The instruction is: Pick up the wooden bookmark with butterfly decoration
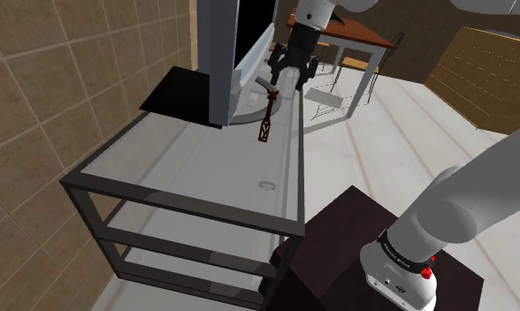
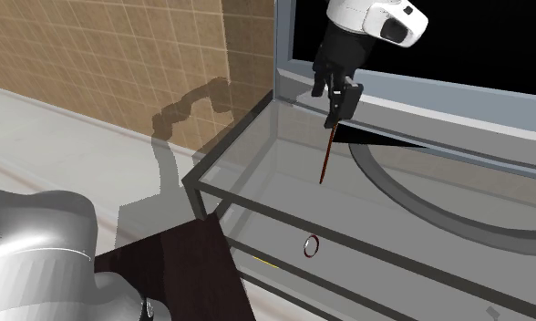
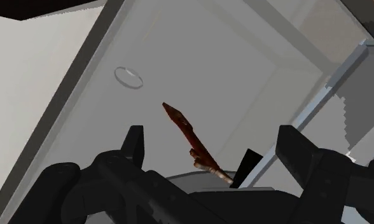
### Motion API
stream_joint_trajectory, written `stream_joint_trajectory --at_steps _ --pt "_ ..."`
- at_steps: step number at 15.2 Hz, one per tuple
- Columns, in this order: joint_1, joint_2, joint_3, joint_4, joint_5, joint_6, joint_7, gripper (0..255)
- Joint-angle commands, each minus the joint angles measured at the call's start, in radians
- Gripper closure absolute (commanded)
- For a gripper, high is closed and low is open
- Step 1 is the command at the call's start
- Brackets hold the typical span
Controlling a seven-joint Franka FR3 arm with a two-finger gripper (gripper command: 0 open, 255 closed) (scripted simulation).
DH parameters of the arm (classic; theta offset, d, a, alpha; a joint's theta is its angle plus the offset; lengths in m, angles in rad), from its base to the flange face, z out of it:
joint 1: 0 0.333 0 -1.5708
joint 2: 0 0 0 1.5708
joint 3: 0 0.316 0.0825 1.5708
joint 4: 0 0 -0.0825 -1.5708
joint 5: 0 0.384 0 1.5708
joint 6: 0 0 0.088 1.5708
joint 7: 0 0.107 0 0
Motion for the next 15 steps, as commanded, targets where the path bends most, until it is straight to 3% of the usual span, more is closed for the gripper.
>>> stream_joint_trajectory --at_steps 1,3,12,13,15 --pt "-0.003 0.087 0.000 0.080 0.011 0.006 0.023 0" --pt "-0.003 0.144 0.000 0.133 0.018 0.009 0.040 0" --pt "-0.001 0.149 0.002 0.038 0.024 0.107 0.019 0" --pt "-0.002 0.151 0.002 0.040 0.024 0.107 0.017 255" --pt "-0.002 0.151 0.002 0.039 0.024 0.108 0.018 255"
